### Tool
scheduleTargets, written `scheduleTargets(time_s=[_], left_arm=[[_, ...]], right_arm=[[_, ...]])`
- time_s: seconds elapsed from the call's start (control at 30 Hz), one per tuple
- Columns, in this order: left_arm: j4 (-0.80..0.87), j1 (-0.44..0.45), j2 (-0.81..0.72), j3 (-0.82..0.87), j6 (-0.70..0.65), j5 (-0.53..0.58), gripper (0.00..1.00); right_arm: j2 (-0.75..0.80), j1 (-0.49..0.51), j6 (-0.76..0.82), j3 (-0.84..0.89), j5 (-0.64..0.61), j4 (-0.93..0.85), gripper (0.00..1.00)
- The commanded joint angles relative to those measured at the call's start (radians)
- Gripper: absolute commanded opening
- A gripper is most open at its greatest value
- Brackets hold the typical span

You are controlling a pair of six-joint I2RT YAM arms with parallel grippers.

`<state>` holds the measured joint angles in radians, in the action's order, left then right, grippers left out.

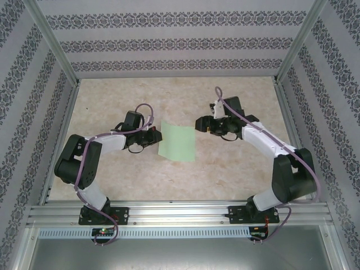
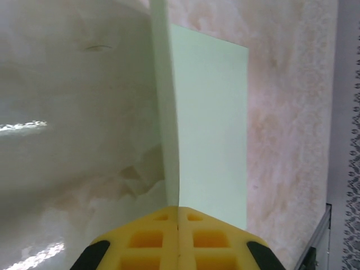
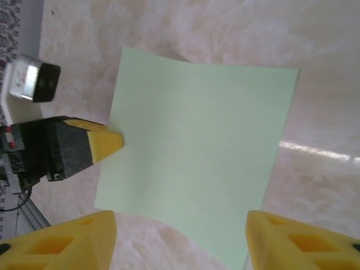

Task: Fold a paper plane with a square sheet of paper (fold left side to right side)
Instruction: Place a square sheet of paper at the center of the table, then first fold in half a square sheet of paper at the center of the table.

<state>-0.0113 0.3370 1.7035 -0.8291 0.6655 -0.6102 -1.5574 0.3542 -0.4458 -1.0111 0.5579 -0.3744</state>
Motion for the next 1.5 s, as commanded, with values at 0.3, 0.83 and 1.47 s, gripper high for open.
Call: scheduleTargets(time_s=[0.3, 0.83, 1.47], left_arm=[[0.061, 0.01, -0.018, -0.024, -0.085, 0.039, 0.08], [-0.078, 0.086, -0.007, -0.066, -0.029, -0.086, 0.46], [-0.105, 0.15, 0.081, -0.125, -0.017, -0.098, 0.5]], right_arm=[[-0.274, 0.07, -0.104, -0.046, -0.075, 0.128, 0.5], [-0.336, 0.074, -0.091, -0.033, -0.122, 0.083, 0.49], [-0.197, 0.01, -0.323, 0.051, 0.184, 0.489, 0.61]])
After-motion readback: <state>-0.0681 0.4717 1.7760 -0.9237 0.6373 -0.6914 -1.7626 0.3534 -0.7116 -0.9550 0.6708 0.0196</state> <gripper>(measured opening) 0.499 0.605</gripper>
